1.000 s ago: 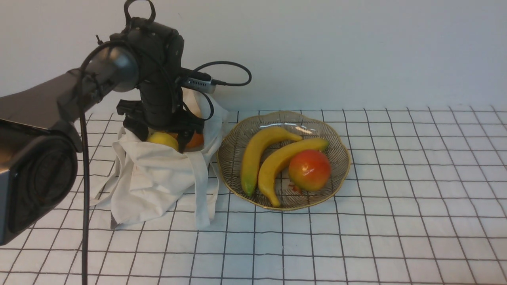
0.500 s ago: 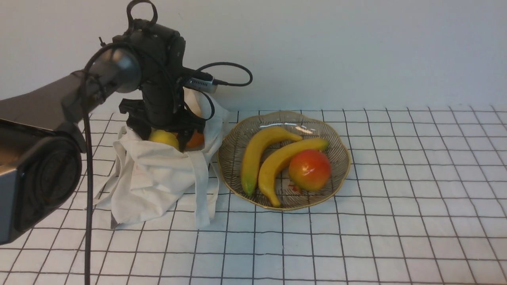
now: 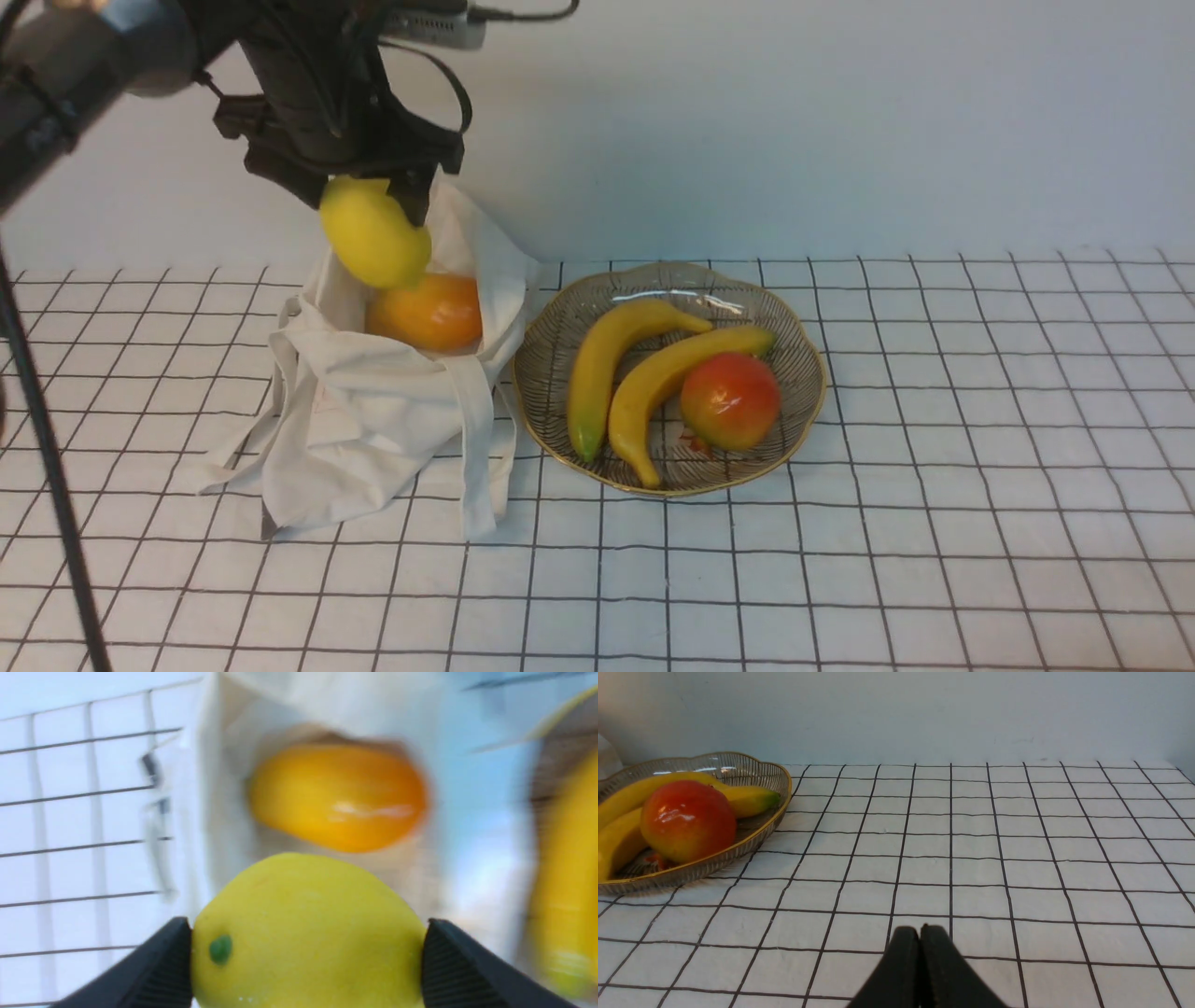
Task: Take the fruit out of the bag on the white checkered tablecloth and place them on the plate.
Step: 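Move the lemon from the bag into the bowl with the left gripper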
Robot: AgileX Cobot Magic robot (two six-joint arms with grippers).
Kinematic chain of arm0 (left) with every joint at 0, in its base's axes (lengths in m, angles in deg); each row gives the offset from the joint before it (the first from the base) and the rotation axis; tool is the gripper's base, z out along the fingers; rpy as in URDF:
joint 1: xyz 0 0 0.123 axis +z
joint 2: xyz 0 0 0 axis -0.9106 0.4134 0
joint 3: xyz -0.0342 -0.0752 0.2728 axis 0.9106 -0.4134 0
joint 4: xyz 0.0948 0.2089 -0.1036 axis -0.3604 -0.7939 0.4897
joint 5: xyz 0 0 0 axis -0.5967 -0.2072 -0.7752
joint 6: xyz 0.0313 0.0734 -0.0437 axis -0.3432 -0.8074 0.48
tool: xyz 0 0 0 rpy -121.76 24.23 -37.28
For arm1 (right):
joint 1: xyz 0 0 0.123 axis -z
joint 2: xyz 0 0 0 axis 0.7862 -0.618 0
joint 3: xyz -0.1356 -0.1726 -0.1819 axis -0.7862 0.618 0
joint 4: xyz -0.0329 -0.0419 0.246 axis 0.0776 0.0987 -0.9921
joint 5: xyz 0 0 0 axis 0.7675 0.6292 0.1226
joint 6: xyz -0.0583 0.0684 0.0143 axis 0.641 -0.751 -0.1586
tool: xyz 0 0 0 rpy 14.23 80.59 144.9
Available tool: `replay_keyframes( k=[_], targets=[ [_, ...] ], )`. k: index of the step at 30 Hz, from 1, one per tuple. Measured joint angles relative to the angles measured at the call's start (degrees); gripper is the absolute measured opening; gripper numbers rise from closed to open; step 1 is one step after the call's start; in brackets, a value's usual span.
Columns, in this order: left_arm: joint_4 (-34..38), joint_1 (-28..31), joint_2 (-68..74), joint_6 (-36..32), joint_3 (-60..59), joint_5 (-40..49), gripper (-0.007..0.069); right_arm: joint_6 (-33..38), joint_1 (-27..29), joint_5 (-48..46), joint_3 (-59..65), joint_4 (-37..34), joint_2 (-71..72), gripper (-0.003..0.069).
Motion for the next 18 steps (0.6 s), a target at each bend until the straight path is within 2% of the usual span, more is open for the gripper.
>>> replay_keyframes(
  k=[2,6,11,18],
  targets=[
    [6.7,-0.1,-1.6,-1.5,0.1,0.2,0.0555,0.0,0.0,0.0,0.0,0.0,0.0,-0.0016],
    [18.8,-2.9,-1.1,-10.6,0.4,0.5,0.0555,0.0,0.0,0.0,0.0,0.0,0.0,-0.0016],
    [21.6,-6.7,2.4,-13.5,0.4,0.4,0.0555,0.0,0.0,0.0,0.0,0.0,0.0,-0.0016],
    [20.0,-10.2,5.2,-13.1,0.3,-7.4,0.0551,0.0,0.0,0.0,0.0,0.0,0.0,-0.0016]
  ],
)
